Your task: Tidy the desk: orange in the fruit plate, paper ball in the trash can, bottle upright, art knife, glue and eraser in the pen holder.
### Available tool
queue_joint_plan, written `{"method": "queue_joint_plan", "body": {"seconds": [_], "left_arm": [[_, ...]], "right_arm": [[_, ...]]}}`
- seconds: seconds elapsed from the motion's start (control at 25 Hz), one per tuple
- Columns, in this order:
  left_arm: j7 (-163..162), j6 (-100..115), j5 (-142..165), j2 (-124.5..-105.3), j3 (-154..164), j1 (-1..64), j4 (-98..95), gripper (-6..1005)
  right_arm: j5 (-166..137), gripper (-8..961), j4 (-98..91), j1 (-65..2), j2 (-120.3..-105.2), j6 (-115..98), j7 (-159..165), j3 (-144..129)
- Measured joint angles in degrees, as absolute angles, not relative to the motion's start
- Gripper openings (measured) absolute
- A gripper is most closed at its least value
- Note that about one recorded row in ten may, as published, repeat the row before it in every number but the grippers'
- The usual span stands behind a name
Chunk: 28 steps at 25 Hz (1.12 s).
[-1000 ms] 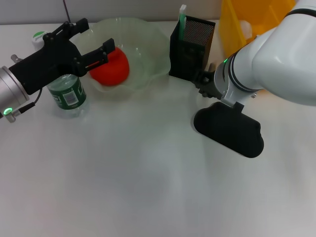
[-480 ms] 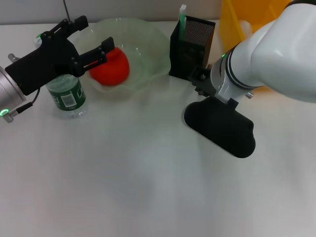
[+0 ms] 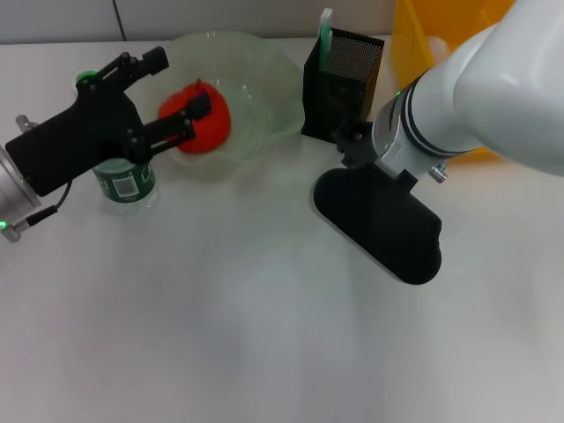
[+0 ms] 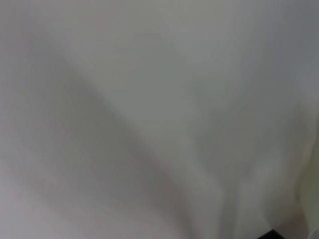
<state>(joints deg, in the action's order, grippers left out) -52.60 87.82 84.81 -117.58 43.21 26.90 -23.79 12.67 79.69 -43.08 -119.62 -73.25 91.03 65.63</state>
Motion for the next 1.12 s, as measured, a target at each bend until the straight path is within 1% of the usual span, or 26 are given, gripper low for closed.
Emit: {"method": "queue_joint_plan", "body": {"seconds": [0.64,1.12], "left_arm": [[-53.58,89.92,84.81,-116.94,45.66,25.54,-23.82,816],[-54.16,90.51,84.81,-116.30,46.26,25.44,-24.23,815]], "right_arm": [[16.29,137,90.34,-42.79,-119.45,-80.34,100.72,67.36],[24.04,135,98.26,-39.47,-119.44,-85.90,107.49,77.71]]}}
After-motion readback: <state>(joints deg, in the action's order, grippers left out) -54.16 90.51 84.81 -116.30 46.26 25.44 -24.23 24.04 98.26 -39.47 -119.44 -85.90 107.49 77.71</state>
